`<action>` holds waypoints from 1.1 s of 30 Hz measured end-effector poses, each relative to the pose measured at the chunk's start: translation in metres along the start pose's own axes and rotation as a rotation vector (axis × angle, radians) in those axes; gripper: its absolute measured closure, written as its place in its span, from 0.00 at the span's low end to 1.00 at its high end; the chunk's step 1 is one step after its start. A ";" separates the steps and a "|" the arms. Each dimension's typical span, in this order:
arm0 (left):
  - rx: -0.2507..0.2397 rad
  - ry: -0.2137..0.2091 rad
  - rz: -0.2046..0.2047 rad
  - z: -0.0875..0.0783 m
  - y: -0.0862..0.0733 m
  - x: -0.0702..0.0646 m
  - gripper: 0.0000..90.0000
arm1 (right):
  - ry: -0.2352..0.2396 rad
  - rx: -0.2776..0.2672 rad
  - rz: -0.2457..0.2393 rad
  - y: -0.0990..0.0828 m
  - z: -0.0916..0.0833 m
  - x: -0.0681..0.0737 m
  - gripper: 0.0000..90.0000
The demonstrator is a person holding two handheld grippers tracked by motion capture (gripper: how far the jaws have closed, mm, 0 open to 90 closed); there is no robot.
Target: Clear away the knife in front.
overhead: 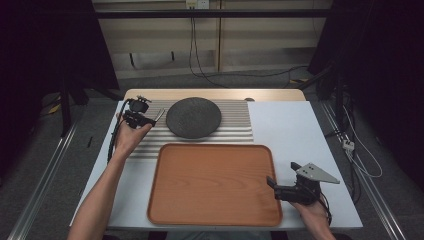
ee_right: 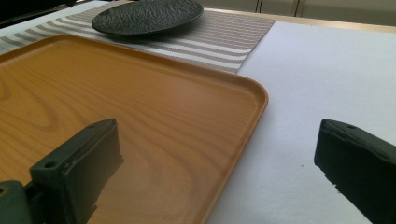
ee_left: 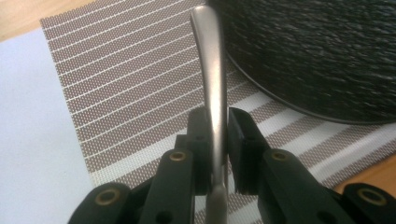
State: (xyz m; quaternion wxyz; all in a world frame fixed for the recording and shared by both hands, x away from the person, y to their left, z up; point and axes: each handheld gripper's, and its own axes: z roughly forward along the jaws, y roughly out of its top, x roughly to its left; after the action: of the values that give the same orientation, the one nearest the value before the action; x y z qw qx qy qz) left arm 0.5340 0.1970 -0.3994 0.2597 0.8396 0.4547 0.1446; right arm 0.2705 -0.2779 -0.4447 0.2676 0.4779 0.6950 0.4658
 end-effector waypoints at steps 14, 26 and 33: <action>-0.083 -0.044 0.010 -0.022 -0.007 -0.021 0.89 | -0.006 0.000 -0.005 0.000 0.000 0.001 0.01; -0.088 -0.064 0.063 -0.032 -0.013 -0.049 0.89 | -0.005 -0.001 -0.009 0.000 -0.001 0.001 0.01; -0.098 -0.059 0.085 -0.037 -0.018 -0.066 0.89 | -0.006 -0.002 -0.009 0.001 -0.002 0.001 0.01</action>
State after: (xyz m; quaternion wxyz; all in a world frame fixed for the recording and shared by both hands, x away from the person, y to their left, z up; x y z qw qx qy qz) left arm 0.4683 0.1611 -0.3798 0.3074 0.8483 0.4031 0.1531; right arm 0.2690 -0.2772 -0.4434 0.2725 0.4759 0.6959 0.4637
